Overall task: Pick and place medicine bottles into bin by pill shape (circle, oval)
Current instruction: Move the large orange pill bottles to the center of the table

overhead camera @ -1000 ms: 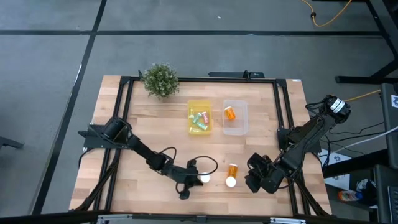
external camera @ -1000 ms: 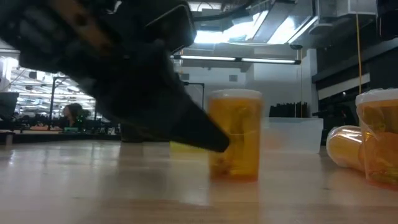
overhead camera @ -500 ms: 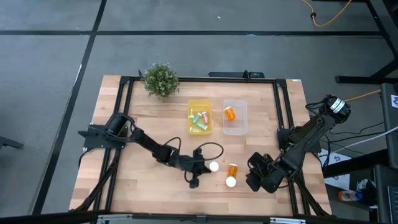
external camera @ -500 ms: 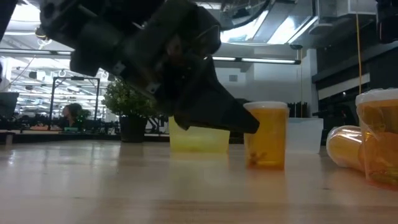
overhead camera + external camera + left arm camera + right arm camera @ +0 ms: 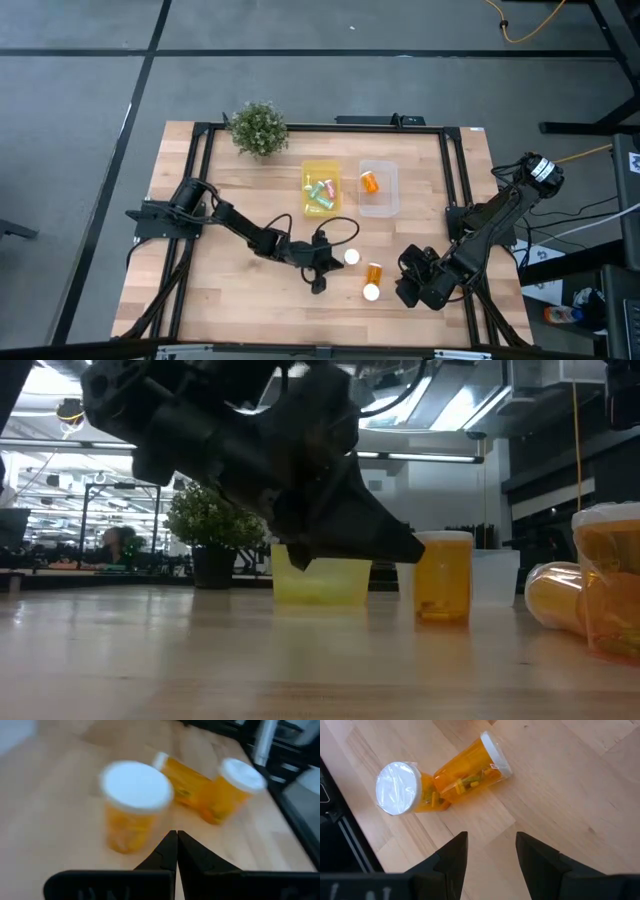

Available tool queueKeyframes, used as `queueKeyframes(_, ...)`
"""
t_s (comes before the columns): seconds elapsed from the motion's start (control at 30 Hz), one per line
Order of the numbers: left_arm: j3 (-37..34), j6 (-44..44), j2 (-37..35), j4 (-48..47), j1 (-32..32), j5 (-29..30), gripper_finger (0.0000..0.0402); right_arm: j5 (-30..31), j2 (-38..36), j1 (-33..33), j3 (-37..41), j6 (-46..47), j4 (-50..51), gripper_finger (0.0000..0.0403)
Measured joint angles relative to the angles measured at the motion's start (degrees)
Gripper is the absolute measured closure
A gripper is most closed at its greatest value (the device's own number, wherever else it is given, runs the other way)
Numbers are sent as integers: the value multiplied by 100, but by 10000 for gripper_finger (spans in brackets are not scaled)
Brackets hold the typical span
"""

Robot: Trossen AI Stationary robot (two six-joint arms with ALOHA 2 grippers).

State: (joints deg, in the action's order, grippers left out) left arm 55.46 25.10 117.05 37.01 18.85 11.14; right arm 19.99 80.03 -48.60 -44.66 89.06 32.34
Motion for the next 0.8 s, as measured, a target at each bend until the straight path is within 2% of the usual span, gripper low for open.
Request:
queueKeyframes(0.17,0,31,0,-2,313,-371,398,-13,24,-2,4,-354,-232,234)
queueKeyframes(0.3,-1,27,0,-5,583,-312,398,-269,247,-49,4,-1081,-1267,234)
queueKeyframes(0.47,-2,-10,0,-6,762,-226,398,-642,897,-128,4,-1462,-2335,234)
queueKeyframes(0.8,-2,-17,0,-8,779,37,398,-584,2133,-119,4,-1603,-3789,234)
